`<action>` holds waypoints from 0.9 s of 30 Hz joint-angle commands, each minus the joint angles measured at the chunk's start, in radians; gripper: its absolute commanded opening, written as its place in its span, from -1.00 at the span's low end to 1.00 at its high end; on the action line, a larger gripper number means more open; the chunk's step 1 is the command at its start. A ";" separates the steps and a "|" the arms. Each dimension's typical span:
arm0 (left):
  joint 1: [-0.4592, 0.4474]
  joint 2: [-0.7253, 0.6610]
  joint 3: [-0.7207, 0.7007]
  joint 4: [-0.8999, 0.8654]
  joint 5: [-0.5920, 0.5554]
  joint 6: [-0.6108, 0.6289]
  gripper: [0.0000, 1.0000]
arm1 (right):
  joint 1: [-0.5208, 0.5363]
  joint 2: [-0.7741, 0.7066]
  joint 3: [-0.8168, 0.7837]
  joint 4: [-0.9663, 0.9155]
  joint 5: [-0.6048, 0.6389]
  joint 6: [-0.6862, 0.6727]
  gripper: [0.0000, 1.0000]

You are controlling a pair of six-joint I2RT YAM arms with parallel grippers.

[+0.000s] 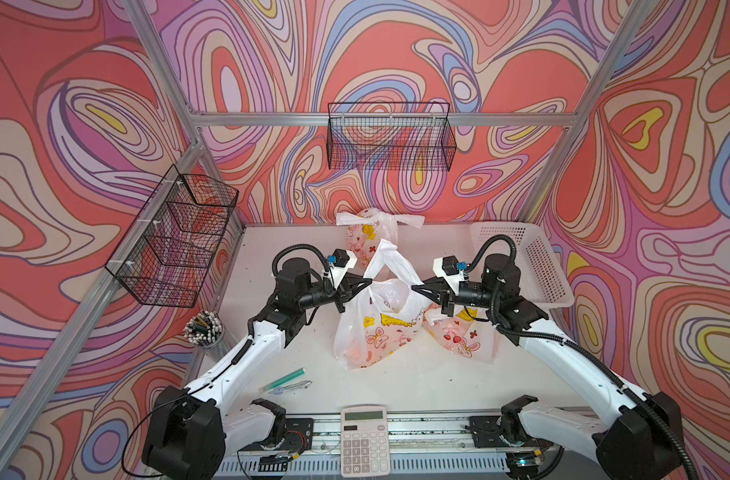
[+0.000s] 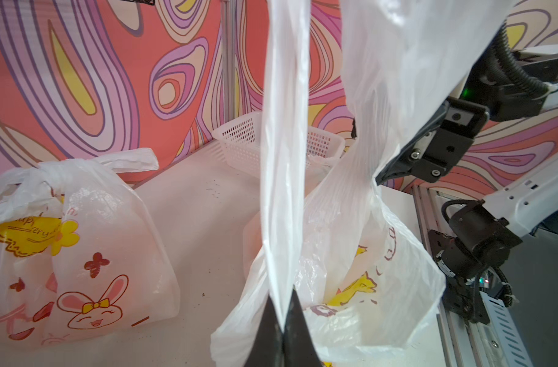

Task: Place the oranges into plastic bags & tie knots
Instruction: Tie the plastic bag at the center of the board.

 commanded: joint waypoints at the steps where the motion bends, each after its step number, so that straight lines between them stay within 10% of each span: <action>1: 0.004 0.013 0.044 -0.082 0.135 0.074 -1.00 | -0.003 0.036 0.034 -0.099 -0.042 -0.117 -1.00; 27: 0.002 0.150 0.120 -0.068 0.294 0.048 -0.39 | 0.020 0.274 0.240 -0.409 -0.175 -0.349 -1.00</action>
